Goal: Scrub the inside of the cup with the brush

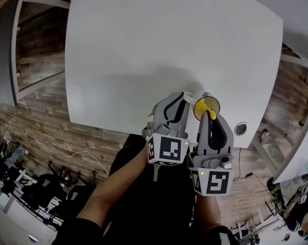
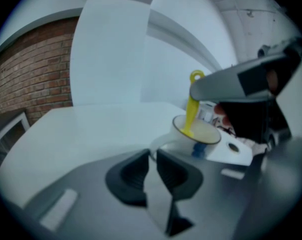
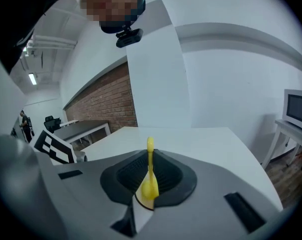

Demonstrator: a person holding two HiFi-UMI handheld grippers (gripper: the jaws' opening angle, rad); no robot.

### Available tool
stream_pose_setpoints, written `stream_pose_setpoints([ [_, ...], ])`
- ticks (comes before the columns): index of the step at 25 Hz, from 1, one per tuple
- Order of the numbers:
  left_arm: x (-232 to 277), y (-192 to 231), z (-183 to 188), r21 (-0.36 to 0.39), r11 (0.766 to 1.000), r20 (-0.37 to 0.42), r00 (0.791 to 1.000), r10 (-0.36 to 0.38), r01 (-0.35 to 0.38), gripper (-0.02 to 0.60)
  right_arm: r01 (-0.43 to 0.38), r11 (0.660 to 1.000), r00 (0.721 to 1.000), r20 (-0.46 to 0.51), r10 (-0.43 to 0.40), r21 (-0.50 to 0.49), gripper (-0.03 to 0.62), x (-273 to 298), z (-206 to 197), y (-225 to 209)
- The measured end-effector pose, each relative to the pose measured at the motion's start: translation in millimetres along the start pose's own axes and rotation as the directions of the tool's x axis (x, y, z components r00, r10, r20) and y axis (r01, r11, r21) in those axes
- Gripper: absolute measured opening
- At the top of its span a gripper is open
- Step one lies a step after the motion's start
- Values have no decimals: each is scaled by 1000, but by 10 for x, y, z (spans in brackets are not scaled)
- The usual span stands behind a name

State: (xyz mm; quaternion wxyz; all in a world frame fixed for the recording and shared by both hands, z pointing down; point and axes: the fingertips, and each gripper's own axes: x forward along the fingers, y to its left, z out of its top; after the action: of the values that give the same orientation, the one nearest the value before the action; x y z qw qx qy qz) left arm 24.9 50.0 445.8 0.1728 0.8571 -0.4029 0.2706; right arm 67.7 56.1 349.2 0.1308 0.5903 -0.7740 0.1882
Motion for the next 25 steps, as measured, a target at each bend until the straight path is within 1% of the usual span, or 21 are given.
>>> stream_pose_setpoints([
  [3, 0, 9, 0, -2, 1000, 0, 1000, -3, 3, 48, 0, 1000, 999, 53, -1, 9, 29, -35, 184, -18],
  [5, -13, 19, 2, -2, 1000, 0, 1000, -2, 2, 48, -3, 1000, 998, 58, 2, 9, 29, -20, 209, -18],
  [7, -28, 9, -9, 1, 1000, -2, 1000, -3, 3, 48, -6, 1000, 999, 33, 6, 3, 29, 25, 150, -19],
  [10, -36, -18, -4, 1, 1000, -4, 1000, -6, 6, 48, -10, 1000, 999, -36, 10, -12, 29, 102, 37, -28],
  [14, -31, -32, 7, 2, 1000, -5, 1000, -6, 6, 48, -32, 999, 992, -125, 30, -15, 29, 173, -87, -21],
  [15, -26, -29, 4, 2, 1000, -5, 1000, -6, 6, 48, -35, 999, 992, -122, 33, -11, 29, 175, -78, -23],
  [20, -13, -2, -8, -7, 1000, -5, 1000, -3, 3, 48, -10, 1000, 1000, -24, 10, -20, 29, 104, 146, -108],
  [22, -15, 3, -10, -8, 1000, -5, 1000, 1, -1, 48, 1, 1000, 999, -33, -2, -31, 29, 106, 111, -160],
  [25, -28, 2, -9, -5, 1000, -7, 1000, 2, -2, 48, 14, 999, 996, -83, -18, -44, 29, 141, -17, -220],
])
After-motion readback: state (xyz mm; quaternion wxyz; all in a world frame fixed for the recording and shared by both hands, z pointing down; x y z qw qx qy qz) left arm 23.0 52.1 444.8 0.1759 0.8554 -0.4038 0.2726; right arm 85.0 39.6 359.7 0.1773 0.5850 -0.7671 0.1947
